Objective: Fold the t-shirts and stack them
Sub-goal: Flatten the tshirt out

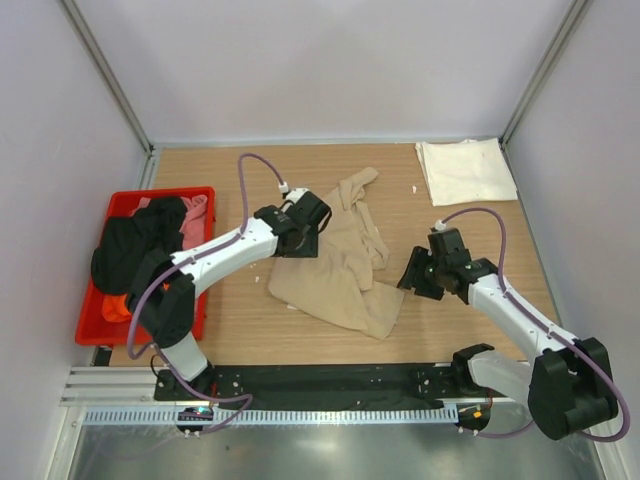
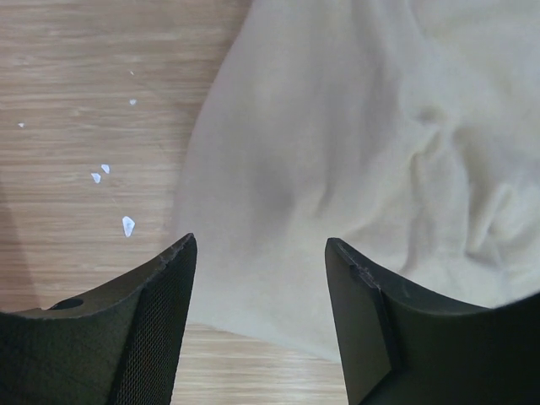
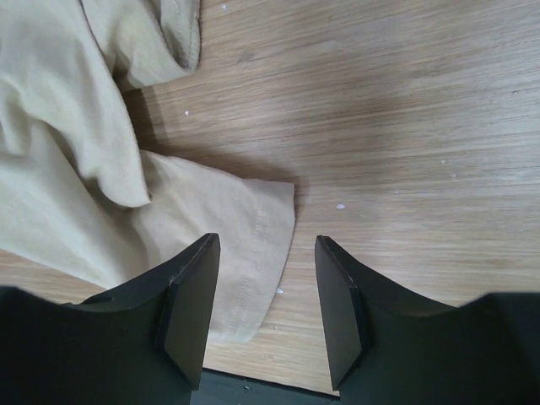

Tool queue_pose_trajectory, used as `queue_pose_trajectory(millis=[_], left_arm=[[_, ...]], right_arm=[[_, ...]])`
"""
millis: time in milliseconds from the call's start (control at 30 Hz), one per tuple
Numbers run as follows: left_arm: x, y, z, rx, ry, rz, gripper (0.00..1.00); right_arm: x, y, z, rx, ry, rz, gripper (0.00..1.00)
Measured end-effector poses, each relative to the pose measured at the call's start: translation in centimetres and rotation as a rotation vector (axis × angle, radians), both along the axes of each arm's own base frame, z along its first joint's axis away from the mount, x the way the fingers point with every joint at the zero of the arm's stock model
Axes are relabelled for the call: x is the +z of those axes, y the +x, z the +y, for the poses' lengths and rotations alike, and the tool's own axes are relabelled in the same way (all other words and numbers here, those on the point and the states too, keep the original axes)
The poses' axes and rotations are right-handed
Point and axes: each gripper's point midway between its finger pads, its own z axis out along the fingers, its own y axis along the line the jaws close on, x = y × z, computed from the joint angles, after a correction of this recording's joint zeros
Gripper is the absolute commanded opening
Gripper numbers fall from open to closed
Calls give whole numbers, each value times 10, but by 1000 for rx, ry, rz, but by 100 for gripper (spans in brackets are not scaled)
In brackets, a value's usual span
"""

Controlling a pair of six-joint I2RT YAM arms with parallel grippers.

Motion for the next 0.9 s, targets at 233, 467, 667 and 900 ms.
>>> queue_pose_trajectory(millis=[233,467,667,900], left_arm=[[-42,-8,-11,-70,32,93,62],[-69,-7,-17,-95,45,143,10],[-69,-6,-26,-127,9,144,0],[-70,2,-50,-168,-76,156,0]], right_arm=[[-19,-4,3,10,13,35,55],[-32,-5,5,14,25,37,54],[-42,0,10,16,39,44,35],[-35,0,3,-21,21,28,1]])
